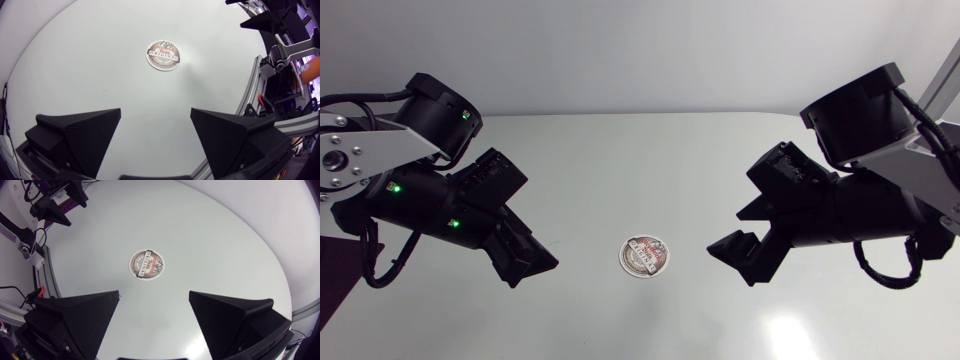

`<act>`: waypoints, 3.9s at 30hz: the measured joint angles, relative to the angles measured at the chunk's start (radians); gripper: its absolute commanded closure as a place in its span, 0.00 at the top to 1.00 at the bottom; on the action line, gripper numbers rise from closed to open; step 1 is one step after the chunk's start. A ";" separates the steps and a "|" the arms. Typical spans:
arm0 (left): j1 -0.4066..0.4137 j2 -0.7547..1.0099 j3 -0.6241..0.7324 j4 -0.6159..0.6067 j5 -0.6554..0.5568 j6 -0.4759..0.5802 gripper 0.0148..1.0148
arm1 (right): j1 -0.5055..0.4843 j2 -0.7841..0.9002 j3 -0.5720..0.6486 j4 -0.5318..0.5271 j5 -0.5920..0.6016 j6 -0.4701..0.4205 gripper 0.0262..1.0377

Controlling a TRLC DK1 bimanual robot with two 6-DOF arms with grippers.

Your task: Turn the coaster over.

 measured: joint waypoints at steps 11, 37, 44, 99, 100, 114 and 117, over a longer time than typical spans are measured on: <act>-0.002 0.000 0.000 0.000 0.000 0.000 0.96 | 0.001 0.000 0.000 0.000 0.000 0.000 0.97; 0.047 0.319 0.032 0.177 -0.003 0.061 0.96 | 0.013 0.322 0.013 0.159 -0.017 -0.009 0.02; 0.051 0.414 0.088 0.198 0.017 0.074 0.96 | 0.026 0.527 0.088 0.211 -0.035 -0.025 0.02; 0.034 0.811 0.340 0.087 0.211 0.076 0.96 | 0.052 0.853 0.319 0.229 -0.091 -0.069 0.02; 0.034 0.812 0.343 0.085 0.211 0.076 0.96 | 0.052 0.863 0.319 0.229 -0.091 -0.069 0.02; 0.041 0.840 0.375 0.066 0.216 0.076 0.96 | 0.073 0.918 0.345 0.235 -0.095 -0.070 0.02; 0.045 0.842 0.378 0.060 0.216 0.076 0.96 | 0.073 0.918 0.347 0.229 -0.095 -0.070 0.02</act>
